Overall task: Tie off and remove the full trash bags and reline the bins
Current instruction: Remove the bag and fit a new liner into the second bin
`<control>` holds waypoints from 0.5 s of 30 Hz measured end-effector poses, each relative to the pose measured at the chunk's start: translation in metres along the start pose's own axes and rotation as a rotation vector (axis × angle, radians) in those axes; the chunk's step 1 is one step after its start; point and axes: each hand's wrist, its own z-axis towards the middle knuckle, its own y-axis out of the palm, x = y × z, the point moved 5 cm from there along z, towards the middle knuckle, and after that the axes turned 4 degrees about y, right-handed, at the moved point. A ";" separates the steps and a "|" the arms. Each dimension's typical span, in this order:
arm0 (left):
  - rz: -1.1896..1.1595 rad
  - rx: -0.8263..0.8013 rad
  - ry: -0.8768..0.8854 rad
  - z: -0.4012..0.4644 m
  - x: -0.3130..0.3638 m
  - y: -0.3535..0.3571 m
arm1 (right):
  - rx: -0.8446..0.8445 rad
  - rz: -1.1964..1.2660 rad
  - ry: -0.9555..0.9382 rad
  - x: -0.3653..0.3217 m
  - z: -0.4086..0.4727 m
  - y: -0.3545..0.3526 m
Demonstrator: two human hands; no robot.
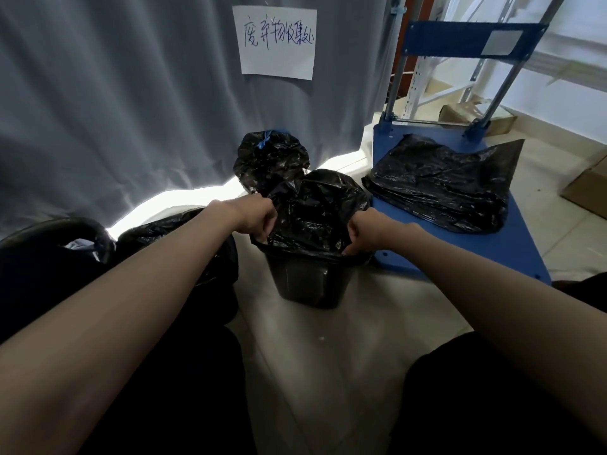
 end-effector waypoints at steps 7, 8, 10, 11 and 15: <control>0.023 0.000 -0.009 -0.005 0.001 0.005 | 0.020 0.000 -0.018 0.001 -0.003 -0.002; 0.036 0.007 -0.013 -0.006 0.002 0.004 | 0.017 -0.008 -0.018 0.001 -0.004 -0.002; 0.079 0.024 -0.022 -0.010 0.006 0.003 | 0.011 -0.033 -0.017 -0.001 -0.007 -0.002; 0.115 0.034 -0.022 -0.012 0.009 0.002 | 0.007 -0.049 -0.019 -0.002 -0.008 -0.002; 0.421 0.079 0.031 -0.019 0.025 0.002 | 0.010 -0.162 -0.027 -0.007 -0.015 0.003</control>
